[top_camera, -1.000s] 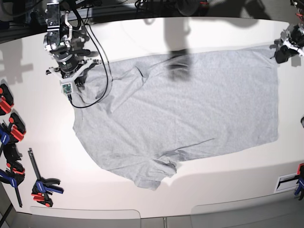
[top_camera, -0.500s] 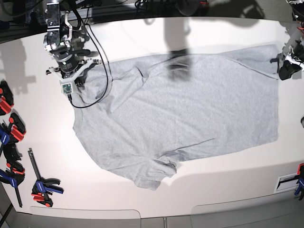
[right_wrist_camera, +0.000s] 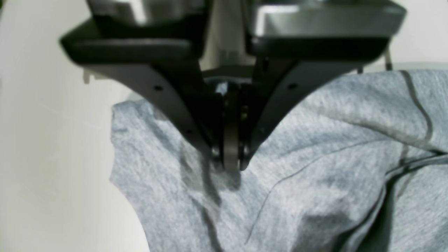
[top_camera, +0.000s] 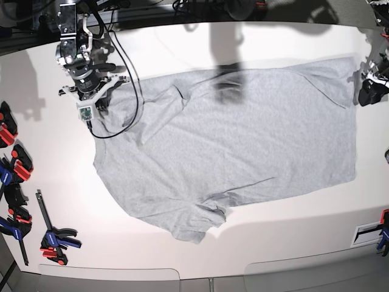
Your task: Fold the T-shirt properly
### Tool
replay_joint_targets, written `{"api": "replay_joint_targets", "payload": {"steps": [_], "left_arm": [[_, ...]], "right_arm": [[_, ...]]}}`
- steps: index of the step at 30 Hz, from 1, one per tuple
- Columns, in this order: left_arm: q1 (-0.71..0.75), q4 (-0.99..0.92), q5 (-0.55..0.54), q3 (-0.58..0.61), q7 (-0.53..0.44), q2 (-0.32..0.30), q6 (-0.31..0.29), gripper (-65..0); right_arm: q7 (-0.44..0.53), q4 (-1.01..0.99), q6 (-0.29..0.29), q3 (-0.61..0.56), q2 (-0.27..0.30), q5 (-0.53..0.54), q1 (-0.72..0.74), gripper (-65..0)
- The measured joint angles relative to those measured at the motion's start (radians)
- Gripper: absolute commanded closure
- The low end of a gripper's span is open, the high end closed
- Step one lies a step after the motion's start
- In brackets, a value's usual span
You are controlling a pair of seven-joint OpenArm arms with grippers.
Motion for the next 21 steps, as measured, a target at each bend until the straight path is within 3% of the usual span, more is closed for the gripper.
{"api": "replay_joint_targets", "payload": {"steps": [3, 5, 8, 12, 18, 21], "left_arm": [[0.001, 0.002, -0.166, 0.000, 0.161, 0.000, 0.000, -22.9], [0.012, 0.053, -0.165, 0.000, 0.216, 0.000, 0.000, -22.8], [0.058, 0.207, -0.116, 0.013, 0.193, -0.006, -0.003, -21.7], [0.130, 0.439, 0.041, 0.126, 0.105, -0.031, -0.004, -21.7], [0.231, 0.603, 0.544, 0.391, -0.165, -0.103, -0.018, -21.5], [0.231, 0.611, 0.701, 0.504, -0.220, -0.123, -0.019, -21.4]], "right_arm": [[0.000, 0.000, 0.000, 0.000, 0.000, 0.000, 0.000, 0.0], [0.000, 0.000, 0.000, 0.000, 0.000, 0.000, 0.000, 0.0], [0.001, 0.000, 0.000, 0.000, 0.000, 0.000, -0.001, 0.0], [0.002, 0.000, 0.000, 0.000, 0.000, 0.000, -0.002, 0.0], [0.002, 0.000, 0.000, 0.000, 0.000, 0.000, -0.002, 0.0], [0.001, 0.000, 0.000, 0.000, 0.000, 0.000, -0.002, 0.0]]}}
